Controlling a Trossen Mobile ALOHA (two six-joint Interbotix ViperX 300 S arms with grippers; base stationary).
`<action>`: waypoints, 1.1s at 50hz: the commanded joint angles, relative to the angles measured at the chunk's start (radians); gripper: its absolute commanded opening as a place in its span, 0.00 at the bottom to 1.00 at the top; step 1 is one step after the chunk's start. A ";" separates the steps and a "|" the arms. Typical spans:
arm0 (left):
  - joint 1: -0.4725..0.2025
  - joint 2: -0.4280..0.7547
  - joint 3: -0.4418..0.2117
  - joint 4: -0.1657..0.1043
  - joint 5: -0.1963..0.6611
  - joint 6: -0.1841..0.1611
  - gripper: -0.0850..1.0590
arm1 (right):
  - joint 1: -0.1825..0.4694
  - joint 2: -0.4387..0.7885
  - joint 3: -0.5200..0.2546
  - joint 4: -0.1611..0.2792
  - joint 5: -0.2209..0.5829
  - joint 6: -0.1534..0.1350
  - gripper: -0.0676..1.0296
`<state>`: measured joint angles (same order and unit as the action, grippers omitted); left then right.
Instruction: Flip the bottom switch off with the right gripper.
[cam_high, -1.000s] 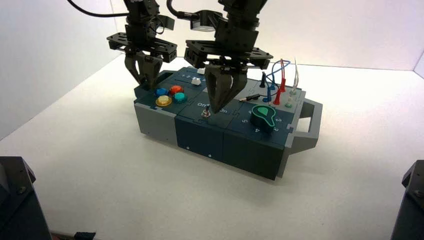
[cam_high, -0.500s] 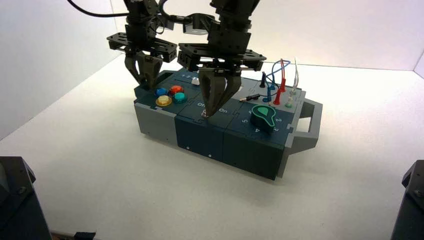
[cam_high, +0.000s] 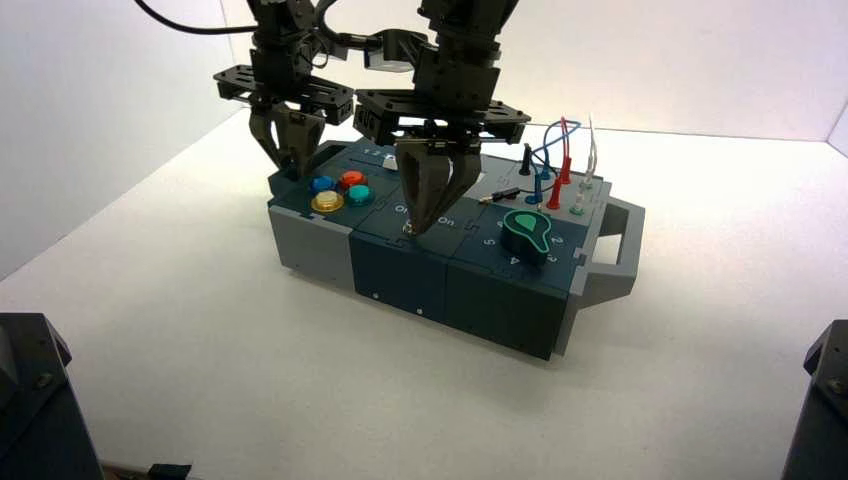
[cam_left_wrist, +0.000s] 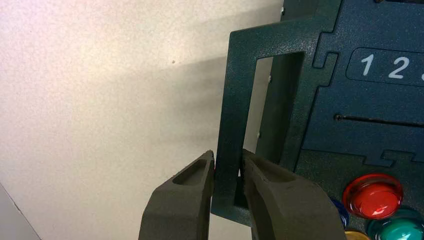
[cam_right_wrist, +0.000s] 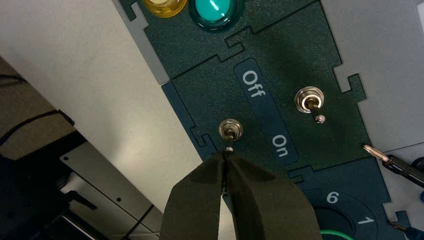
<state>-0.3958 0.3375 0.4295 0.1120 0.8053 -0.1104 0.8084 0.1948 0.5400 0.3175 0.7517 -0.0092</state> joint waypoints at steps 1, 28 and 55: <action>0.015 -0.015 -0.015 -0.005 -0.002 -0.005 0.05 | -0.006 -0.017 -0.029 -0.005 -0.017 0.003 0.04; 0.017 -0.014 -0.017 -0.006 0.002 -0.003 0.05 | -0.025 -0.014 -0.071 -0.035 -0.018 0.006 0.04; 0.018 -0.014 -0.018 -0.012 0.003 -0.003 0.05 | -0.026 -0.040 -0.087 -0.055 -0.006 0.012 0.04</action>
<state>-0.3927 0.3375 0.4280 0.1043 0.8084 -0.1089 0.7808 0.1963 0.4863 0.2638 0.7470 -0.0015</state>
